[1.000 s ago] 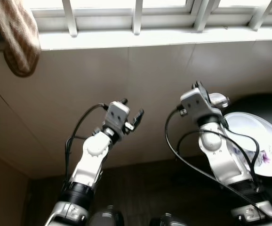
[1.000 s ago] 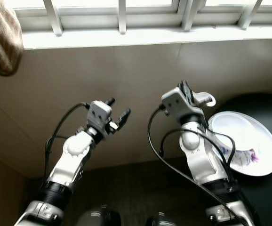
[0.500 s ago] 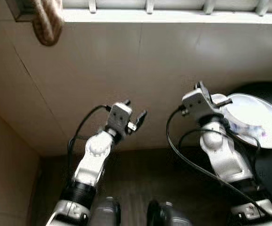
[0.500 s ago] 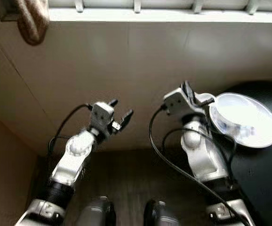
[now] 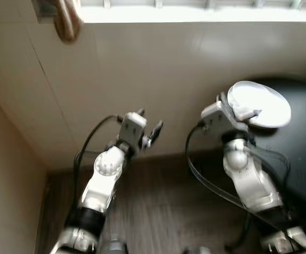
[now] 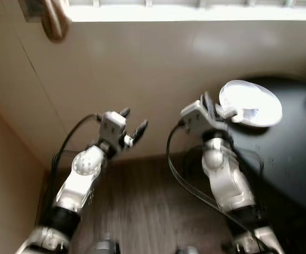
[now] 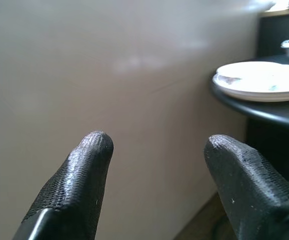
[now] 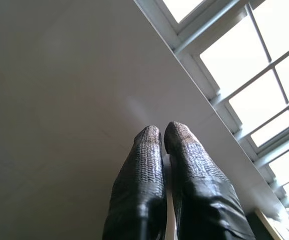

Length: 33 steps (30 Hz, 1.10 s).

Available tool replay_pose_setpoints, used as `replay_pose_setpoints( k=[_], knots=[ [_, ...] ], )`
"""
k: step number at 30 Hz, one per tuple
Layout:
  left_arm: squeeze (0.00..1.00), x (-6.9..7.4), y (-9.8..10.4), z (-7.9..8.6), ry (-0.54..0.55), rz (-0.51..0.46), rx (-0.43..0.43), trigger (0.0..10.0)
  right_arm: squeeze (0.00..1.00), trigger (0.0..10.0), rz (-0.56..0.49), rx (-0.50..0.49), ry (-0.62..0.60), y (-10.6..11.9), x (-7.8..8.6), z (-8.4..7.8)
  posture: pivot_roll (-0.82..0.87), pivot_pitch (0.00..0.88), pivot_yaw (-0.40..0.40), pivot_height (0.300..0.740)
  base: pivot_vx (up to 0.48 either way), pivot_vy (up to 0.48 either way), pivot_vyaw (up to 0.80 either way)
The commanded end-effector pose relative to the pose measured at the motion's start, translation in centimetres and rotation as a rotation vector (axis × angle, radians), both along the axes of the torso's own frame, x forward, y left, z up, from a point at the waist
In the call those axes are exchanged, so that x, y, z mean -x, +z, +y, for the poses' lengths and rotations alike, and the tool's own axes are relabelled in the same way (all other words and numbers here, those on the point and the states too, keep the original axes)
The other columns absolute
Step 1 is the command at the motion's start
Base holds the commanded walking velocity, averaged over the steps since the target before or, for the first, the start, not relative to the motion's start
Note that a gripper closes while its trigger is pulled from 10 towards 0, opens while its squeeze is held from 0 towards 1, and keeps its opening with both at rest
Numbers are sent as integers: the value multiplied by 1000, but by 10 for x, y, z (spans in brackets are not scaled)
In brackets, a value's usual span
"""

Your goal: Kitchen organization

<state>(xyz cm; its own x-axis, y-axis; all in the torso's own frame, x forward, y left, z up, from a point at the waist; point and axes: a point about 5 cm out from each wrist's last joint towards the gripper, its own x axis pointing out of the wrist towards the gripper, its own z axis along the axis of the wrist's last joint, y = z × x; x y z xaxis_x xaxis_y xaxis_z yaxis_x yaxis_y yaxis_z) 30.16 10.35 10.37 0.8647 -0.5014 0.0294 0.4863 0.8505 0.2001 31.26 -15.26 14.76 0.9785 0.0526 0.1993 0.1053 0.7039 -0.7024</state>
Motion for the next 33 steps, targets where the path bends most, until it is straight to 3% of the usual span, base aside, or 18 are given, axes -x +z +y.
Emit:
replay_pose_setpoints(
  k=[1, 33],
  knots=[
    [0, -1, 0, -3, 0, 0, -6, 10000, 0, 10000, -21, 13, 7, 5, -1, 1, 145, 0, -54, 740, 0, 0, 800],
    [0, -3, 10, 1, 31, -57, 38, 10000, 0, 10000, -84, 127, 53, 8, 0, 11, 150, 0, -56, 740, 0, 0, 800]
  ],
)
